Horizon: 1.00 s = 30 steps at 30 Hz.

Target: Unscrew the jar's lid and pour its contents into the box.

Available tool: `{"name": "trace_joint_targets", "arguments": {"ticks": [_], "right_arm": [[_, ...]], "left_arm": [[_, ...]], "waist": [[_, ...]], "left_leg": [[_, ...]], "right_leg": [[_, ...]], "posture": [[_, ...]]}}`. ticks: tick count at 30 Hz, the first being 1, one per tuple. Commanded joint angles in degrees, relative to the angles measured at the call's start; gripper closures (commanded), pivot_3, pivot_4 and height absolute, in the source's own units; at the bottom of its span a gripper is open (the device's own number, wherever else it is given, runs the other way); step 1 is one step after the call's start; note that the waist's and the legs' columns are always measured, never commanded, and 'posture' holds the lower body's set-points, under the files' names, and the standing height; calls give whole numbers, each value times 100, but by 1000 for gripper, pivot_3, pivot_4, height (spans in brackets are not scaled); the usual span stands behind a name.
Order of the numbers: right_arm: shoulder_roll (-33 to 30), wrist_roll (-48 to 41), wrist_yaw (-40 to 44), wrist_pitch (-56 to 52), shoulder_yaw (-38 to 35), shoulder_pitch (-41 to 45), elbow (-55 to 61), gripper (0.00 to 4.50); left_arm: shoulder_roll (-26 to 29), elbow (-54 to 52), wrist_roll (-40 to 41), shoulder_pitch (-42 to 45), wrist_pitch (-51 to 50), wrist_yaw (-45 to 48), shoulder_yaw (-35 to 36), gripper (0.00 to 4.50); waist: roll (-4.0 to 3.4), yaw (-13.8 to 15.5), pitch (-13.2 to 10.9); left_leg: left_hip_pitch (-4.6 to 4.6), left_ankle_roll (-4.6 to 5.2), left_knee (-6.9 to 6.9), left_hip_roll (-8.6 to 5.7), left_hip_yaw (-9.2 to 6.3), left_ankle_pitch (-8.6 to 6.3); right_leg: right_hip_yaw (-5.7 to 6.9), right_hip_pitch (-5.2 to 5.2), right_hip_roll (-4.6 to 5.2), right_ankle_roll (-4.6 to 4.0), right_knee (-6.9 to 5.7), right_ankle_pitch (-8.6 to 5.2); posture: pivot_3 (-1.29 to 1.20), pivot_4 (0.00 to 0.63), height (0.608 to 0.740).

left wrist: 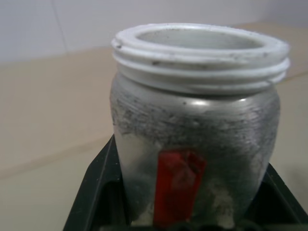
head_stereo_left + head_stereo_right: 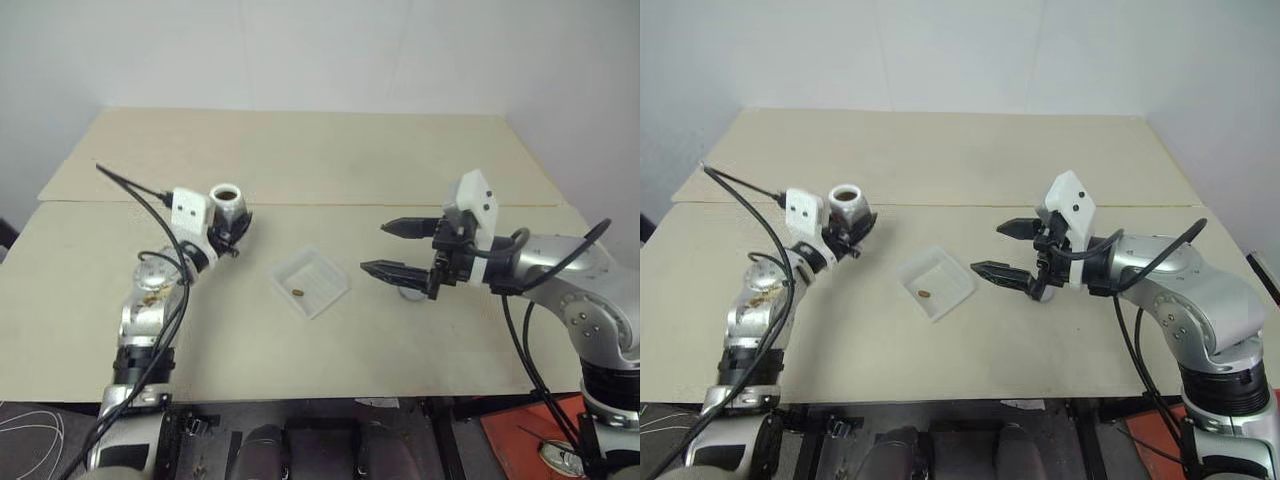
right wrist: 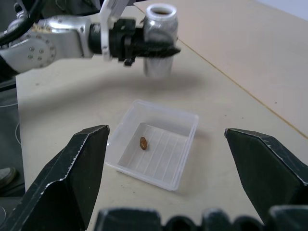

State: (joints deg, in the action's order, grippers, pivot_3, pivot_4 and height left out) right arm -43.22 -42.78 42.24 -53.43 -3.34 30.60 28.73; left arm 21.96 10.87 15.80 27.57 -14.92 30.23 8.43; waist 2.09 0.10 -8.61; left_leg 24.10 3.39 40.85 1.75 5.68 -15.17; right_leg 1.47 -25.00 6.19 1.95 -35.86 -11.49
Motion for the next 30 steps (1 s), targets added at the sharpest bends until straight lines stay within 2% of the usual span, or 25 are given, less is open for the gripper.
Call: {"name": "trace_joint_targets", "arguments": {"ticks": [1, 5, 7, 9, 12, 13, 16, 21, 27, 30], "right_arm": [[-102, -4, -43, 83, -207, -5, 133, 37], [-152, -58, -68, 25, -220, -28, 201, 37], [-176, -96, -89, -7, -221, -33, 252, 0], [-199, -134, -120, -39, -215, -43, 298, 0], [-219, -178, -173, -80, -205, -63, 355, 0], [-222, -196, -186, -94, -205, -75, 373, 0], [-229, -240, -231, -143, -215, -140, 443, 0], [-276, -281, -145, -131, -275, -385, 436, 0], [-348, -93, 42, 193, -307, -643, 428, 0], [-392, 128, 198, 573, -259, -838, 451, 0]], "left_arm": [[-182, 146, 46, -36, 560, 124, 13, 2557], [-364, 699, -180, -112, 1130, 81, -79, 2557], [-393, 885, -208, -160, 1341, 172, -118, 1785], [-397, 976, -245, -233, 1406, 173, -142, 1275], [-351, 956, -293, -355, 1476, 205, -169, 226], [-321, 824, -258, -423, 1438, 231, -162, 46], [-154, 326, -111, -699, 1296, 428, -122, 46], [746, -1169, 480, -1604, 600, 1208, 189, 46], [1833, -2614, 1735, -2653, -41, 2210, 1241, 46], [2387, -2861, 2298, -2943, -331, 2817, 1791, 46]], "waist": [[0, 36, 0], [0, 59, 0], [0, 57, 0], [0, 55, 0], [0, 48, 0], [0, 50, 0], [0, 47, 0], [0, 0, 0], [-3, -23, -1], [-7, -6, -3]], "left_leg": [[-1, 0, 0, -1, -1, 0], [-5, 2, 0, -3, -1, -1], [-5, 2, -1, -4, -1, -1], [-6, 3, -1, -3, -1, -2], [-7, 6, -2, -1, -2, -4], [-6, 6, -2, -1, -3, -4], [-6, 7, -2, 0, -5, -4], [-6, 6, -8, 7, -4, -5], [-19, 4, -13, 9, -5, -6], [-23, 1, -15, 9, -7, -8]], "right_leg": [[0, 1, 0, 0, 3, 0], [-1, 5, 0, -1, 5, 0], [-1, 4, 1, -2, 6, 0], [-1, 5, 1, -2, 6, 0], [-2, 4, 1, -2, 6, 0], [-2, 4, 1, -2, 6, 1], [-2, 4, 2, -2, 6, 0], [-6, -1, 4, -5, 5, 0], [-5, 3, 10, -11, 4, -4], [0, 6, 11, -15, 5, -8]], "posture": [[0, 150, 740], [0, 150, 740], [0, 150, 740], [0, 150, 740], [0, 150, 740], [0, 150, 740], [0, 150, 740], [0, 150, 740], [0, 150, 740], [0, 150, 740]]}}
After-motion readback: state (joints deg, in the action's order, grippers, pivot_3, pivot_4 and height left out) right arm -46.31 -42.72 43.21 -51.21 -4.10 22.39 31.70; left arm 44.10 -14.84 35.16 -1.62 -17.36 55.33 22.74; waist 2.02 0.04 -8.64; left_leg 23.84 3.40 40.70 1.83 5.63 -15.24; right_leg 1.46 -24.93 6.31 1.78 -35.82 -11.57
